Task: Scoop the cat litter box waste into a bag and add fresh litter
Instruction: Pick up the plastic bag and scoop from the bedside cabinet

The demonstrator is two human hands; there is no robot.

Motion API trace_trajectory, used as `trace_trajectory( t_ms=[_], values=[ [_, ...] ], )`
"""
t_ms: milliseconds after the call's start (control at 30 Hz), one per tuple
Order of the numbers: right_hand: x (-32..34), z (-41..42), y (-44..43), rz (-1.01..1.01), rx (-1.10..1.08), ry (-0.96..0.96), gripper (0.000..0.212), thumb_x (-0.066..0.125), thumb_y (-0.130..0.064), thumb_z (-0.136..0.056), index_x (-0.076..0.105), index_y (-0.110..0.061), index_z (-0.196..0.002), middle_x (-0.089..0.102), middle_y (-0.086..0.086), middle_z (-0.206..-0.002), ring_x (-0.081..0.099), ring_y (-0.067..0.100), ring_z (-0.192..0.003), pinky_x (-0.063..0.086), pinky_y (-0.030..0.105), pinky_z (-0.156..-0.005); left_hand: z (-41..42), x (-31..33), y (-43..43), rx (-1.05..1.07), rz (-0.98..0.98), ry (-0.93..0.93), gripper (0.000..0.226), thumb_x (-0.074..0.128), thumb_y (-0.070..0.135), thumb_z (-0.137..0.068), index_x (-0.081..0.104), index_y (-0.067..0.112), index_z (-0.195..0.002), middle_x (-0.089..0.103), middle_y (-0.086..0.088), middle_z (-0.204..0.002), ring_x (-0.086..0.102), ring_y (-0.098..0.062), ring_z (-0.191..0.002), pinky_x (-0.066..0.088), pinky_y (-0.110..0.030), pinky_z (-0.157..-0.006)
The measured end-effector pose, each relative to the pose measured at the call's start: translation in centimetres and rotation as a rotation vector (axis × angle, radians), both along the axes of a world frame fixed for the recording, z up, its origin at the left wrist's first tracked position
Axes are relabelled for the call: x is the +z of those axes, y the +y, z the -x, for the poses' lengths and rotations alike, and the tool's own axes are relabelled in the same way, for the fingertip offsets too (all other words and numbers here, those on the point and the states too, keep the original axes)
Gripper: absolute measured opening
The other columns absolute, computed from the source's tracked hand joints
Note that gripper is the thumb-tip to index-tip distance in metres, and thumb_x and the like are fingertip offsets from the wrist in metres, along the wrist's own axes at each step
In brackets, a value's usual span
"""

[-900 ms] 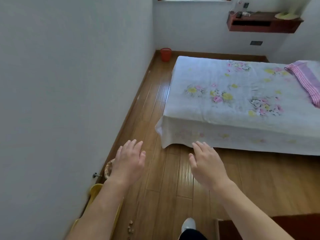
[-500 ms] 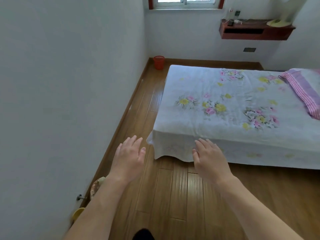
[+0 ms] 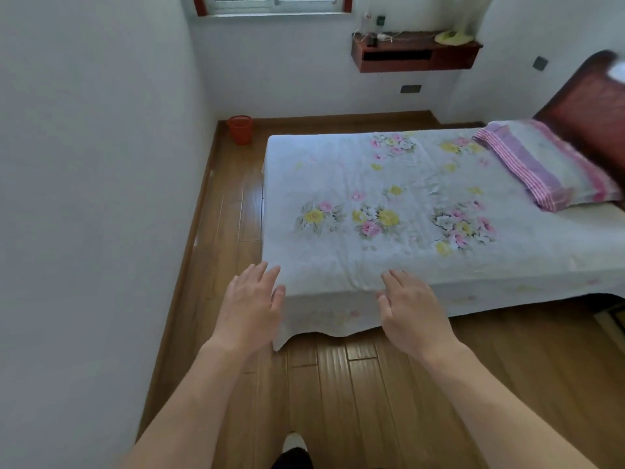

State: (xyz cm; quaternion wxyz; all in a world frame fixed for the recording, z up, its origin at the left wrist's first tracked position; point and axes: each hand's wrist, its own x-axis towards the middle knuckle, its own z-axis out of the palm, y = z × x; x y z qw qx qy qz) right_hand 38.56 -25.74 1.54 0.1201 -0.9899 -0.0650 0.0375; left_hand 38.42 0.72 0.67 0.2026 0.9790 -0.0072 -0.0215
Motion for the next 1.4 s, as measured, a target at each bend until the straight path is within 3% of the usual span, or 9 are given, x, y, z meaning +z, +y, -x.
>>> trace_trajectory(
  t_ms=[167,467,733,933,1167,1400],
  values=[
    [0.7,-3.4,-0.6,-0.014,-0.127,0.013,0.043,0.033,-0.028,-0.101,0.045,-0.011,-0.139,0.048,0.004,-0.141,0.039,0.023,-0.134,0.029,0.04,-0.115,-7.2,0.7,-1.2,-0.154,-0.053,-0.01,0.048,0.031,0.033,-0.105,0.035,0.019,-0.151,0.036,0.0,-0.155,0.025,-0.019,-0.146,0.017,-0.037,-0.119],
    [-1.0,-9.6,-8.3,-0.061,-0.327,0.011,0.051,0.028,-0.036,-0.103,0.034,-0.015,-0.149,0.031,0.002,-0.157,0.022,0.018,-0.147,0.019,0.039,-0.121,-18.2,-0.2,-10.6,-0.41,-0.099,-0.029,0.049,0.026,0.036,-0.105,0.035,0.02,-0.151,0.034,0.0,-0.158,0.023,-0.021,-0.148,0.018,-0.037,-0.12],
    [-0.6,-13.7,-18.8,-0.056,-0.486,0.001,0.06,0.015,-0.044,-0.098,0.044,-0.013,-0.14,0.045,0.003,-0.146,0.035,0.02,-0.139,0.03,0.038,-0.116,-25.9,1.0,-22.8,-0.598,-0.129,-0.051,0.047,0.028,0.036,-0.105,0.037,0.023,-0.149,0.036,0.003,-0.156,0.025,-0.021,-0.147,0.02,-0.039,-0.12],
    [0.8,-15.5,-25.5,-0.031,-0.621,-0.042,0.047,0.032,-0.034,-0.104,0.041,-0.014,-0.146,0.041,0.002,-0.152,0.029,0.018,-0.144,0.023,0.034,-0.12,-31.2,1.5,-31.5,-0.735,-0.139,-0.05,0.048,0.027,0.037,-0.105,0.037,0.022,-0.149,0.038,0.001,-0.155,0.025,-0.021,-0.147,0.019,-0.039,-0.12],
    [0.9,-18.3,-33.7,0.02,-0.838,-0.025,0.05,0.028,-0.038,-0.104,0.039,-0.016,-0.148,0.04,0.001,-0.154,0.028,0.02,-0.145,0.024,0.038,-0.119,-38.1,1.1,-43.6,-0.941,-0.127,-0.063,0.049,0.026,0.037,-0.105,0.034,0.022,-0.151,0.032,0.0,-0.159,0.022,-0.022,-0.149,0.016,-0.039,-0.121],
    [1.0,-20.3,-40.9,0.03,-1.109,0.002,0.052,0.026,-0.038,-0.104,0.036,-0.017,-0.15,0.035,0.002,-0.157,0.026,0.02,-0.147,0.022,0.039,-0.121,-43.3,0.7,-56.0,-1.19,-0.127,-0.071,0.048,0.025,0.036,-0.103,0.04,0.022,-0.146,0.039,0.001,-0.154,0.027,-0.023,-0.146,0.022,-0.041,-0.118]
  ],
)
